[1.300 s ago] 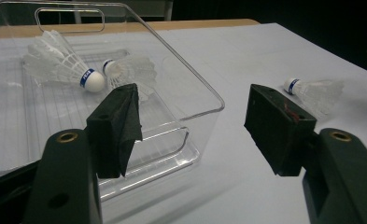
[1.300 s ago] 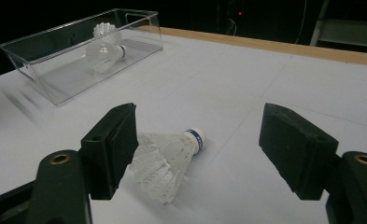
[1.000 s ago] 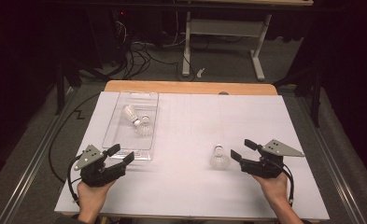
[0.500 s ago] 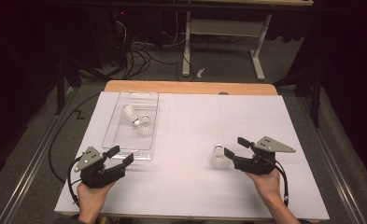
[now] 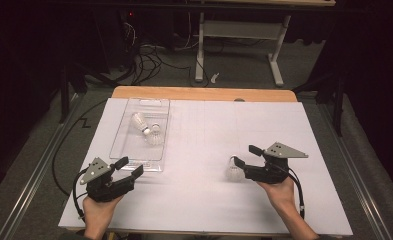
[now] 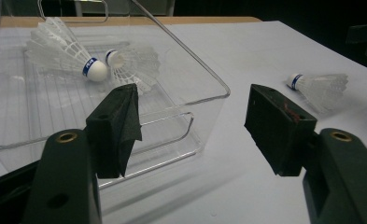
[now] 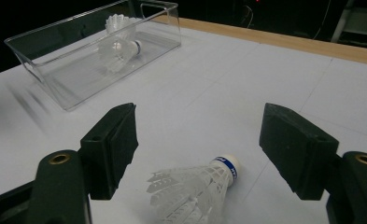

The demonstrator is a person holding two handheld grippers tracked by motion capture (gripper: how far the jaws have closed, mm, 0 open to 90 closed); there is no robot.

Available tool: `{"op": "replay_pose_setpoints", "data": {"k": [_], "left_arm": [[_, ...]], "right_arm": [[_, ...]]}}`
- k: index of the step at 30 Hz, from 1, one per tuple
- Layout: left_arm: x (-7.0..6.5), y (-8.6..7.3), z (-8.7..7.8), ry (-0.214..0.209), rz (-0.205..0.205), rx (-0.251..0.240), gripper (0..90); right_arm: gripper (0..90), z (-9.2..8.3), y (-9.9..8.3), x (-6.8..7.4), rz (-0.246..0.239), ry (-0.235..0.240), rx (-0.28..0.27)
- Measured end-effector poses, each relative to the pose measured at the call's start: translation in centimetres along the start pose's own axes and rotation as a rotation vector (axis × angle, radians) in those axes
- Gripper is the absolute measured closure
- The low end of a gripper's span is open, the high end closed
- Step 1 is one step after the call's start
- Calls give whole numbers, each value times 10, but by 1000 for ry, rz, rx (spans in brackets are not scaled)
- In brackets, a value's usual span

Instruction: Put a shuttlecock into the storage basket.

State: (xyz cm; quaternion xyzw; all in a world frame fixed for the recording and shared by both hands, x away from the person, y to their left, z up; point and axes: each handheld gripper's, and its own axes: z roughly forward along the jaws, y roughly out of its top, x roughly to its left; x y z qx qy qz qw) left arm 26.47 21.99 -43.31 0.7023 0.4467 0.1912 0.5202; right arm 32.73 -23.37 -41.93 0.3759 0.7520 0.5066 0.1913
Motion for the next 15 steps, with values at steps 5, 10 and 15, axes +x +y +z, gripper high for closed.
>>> {"op": "replay_pose_setpoints", "data": {"k": [5,10,15], "left_arm": [[0,-2,0,1,-1,1,359],[0,-3,0,0,6,5,358],[0,-3,0,-1,8,8,358]], "right_arm": [[290,1,3,2,-9,-7,36],[315,0,8,3,-19,-18,104],[344,-1,9,3,-18,-28,177]]}}
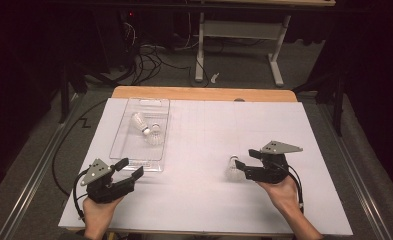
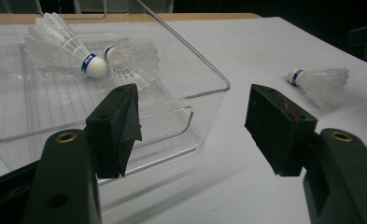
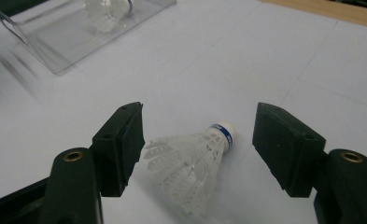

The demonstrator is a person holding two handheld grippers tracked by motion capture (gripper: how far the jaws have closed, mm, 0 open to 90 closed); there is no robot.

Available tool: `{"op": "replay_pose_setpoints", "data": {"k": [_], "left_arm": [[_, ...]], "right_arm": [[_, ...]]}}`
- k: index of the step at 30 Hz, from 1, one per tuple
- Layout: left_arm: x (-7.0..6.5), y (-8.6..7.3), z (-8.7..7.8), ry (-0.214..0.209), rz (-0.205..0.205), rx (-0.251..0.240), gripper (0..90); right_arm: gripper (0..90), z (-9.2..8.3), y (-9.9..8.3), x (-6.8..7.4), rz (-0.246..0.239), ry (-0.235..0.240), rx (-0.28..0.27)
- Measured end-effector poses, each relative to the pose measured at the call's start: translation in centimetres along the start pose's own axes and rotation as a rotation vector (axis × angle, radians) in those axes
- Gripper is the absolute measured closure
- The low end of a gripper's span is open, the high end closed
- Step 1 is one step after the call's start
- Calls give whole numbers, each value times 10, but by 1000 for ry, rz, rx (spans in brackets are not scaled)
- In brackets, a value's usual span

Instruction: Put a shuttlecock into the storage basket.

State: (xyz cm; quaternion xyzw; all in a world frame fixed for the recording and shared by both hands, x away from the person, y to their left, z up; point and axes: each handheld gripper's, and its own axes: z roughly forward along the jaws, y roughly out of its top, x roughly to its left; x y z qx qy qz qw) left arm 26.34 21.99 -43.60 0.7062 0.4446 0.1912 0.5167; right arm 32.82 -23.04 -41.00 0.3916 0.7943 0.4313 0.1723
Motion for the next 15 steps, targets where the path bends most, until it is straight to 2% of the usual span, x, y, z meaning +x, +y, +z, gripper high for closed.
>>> {"op": "replay_pose_setpoints", "data": {"k": [4,6,7,15], "left_arm": [[0,0,0,1,1,0,358],[0,0,0,1,1,0,357],[0,0,0,0,1,1,357],[0,-1,1,-1,3,4,356]], "right_arm": [[374,0,0,-2,7,-11,65],[379,0,0,-3,7,-12,78],[393,1,0,-4,11,-17,104],[436,2,-1,-4,-4,-35,183]]}}
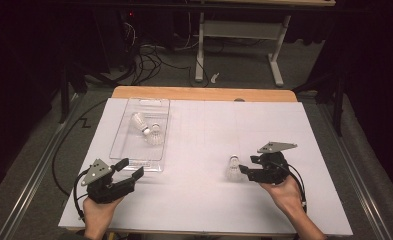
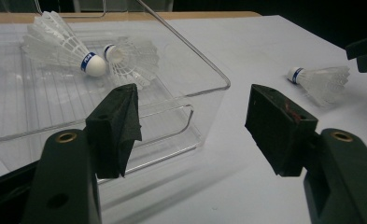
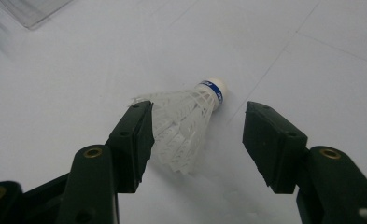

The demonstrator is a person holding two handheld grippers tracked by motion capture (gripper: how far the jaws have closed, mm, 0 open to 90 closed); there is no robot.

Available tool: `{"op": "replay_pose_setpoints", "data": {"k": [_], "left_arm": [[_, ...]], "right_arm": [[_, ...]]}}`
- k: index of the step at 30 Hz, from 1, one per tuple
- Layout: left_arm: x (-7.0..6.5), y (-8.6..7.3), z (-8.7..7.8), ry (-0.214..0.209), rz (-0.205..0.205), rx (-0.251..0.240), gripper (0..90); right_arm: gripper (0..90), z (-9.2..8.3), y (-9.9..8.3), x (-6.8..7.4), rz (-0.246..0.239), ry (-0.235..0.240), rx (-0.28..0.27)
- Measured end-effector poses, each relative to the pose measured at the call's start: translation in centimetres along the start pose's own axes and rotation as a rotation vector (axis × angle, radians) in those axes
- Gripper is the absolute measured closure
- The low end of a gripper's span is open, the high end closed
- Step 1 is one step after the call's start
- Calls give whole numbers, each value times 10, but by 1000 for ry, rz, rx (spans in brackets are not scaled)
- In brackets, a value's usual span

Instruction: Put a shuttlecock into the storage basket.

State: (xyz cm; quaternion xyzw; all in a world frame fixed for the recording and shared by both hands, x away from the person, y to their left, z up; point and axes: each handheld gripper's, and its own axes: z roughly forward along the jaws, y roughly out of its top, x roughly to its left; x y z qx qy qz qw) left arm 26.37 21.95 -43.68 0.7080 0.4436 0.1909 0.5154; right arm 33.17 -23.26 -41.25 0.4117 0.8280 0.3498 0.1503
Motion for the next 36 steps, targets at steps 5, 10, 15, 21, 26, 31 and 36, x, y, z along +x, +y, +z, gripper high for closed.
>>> {"op": "replay_pose_setpoints", "data": {"k": [5,10,15,21,26,31,36], "left_arm": [[0,0,0,-2,3,3,356],[-1,0,0,-4,3,7,356],[-1,0,1,-6,6,11,355],[-1,-1,1,-9,9,20,355],[-2,-1,2,-11,10,23,354],[-2,-1,2,-14,14,26,354],[-2,-1,2,-14,16,29,353]], "right_arm": [[463,0,-1,0,-10,-7,37],[486,1,-1,1,-21,-19,87],[506,4,-1,1,-25,-21,116],[537,12,-2,3,-23,-25,172],[558,17,-2,3,-24,-28,195],[588,21,-2,2,-22,-32,213],[618,23,-1,0,-17,-35,219]]}}
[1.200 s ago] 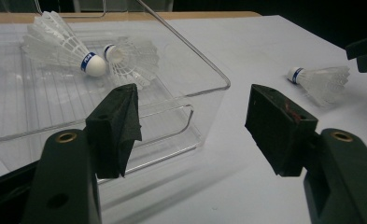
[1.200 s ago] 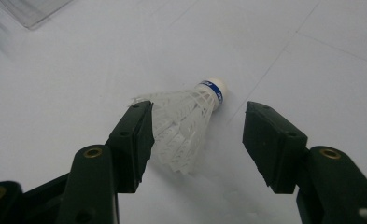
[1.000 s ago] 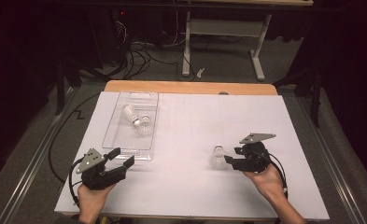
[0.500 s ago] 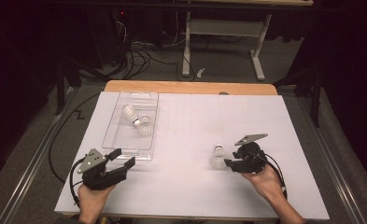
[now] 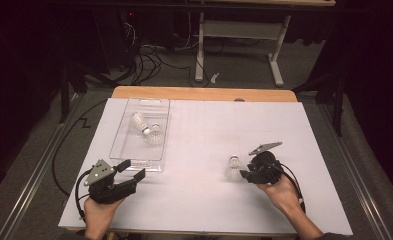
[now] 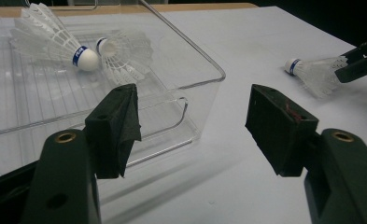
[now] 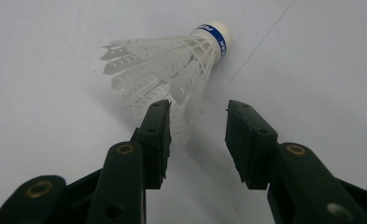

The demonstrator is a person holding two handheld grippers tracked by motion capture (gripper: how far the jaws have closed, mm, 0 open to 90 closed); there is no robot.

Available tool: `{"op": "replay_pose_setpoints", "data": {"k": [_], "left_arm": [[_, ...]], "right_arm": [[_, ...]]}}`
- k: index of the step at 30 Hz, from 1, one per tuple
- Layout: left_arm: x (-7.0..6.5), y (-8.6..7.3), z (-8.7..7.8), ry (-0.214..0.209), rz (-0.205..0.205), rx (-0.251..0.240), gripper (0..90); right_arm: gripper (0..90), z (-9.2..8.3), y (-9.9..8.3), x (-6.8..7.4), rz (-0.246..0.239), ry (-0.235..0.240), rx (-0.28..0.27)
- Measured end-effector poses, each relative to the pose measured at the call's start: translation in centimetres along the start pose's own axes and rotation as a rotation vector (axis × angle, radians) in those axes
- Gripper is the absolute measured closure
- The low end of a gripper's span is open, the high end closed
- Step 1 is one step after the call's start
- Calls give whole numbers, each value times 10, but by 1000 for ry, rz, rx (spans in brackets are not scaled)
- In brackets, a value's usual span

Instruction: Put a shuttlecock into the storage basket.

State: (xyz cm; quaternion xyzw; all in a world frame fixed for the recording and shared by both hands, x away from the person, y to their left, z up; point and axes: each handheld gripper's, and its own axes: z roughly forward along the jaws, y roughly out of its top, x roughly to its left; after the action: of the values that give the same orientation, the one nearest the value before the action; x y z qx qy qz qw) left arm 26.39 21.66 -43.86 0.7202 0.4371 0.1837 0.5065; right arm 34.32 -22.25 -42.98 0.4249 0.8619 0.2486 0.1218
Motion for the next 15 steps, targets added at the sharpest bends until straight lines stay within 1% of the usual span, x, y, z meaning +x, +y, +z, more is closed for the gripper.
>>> {"op": "replay_pose_setpoints", "data": {"k": [5,15], "left_arm": [[0,0,0,0,0,-2,353],[0,0,1,-1,-2,-2,352]], "right_arm": [[672,4,1,-3,8,2,13],[761,8,2,-6,28,10,22]]}}
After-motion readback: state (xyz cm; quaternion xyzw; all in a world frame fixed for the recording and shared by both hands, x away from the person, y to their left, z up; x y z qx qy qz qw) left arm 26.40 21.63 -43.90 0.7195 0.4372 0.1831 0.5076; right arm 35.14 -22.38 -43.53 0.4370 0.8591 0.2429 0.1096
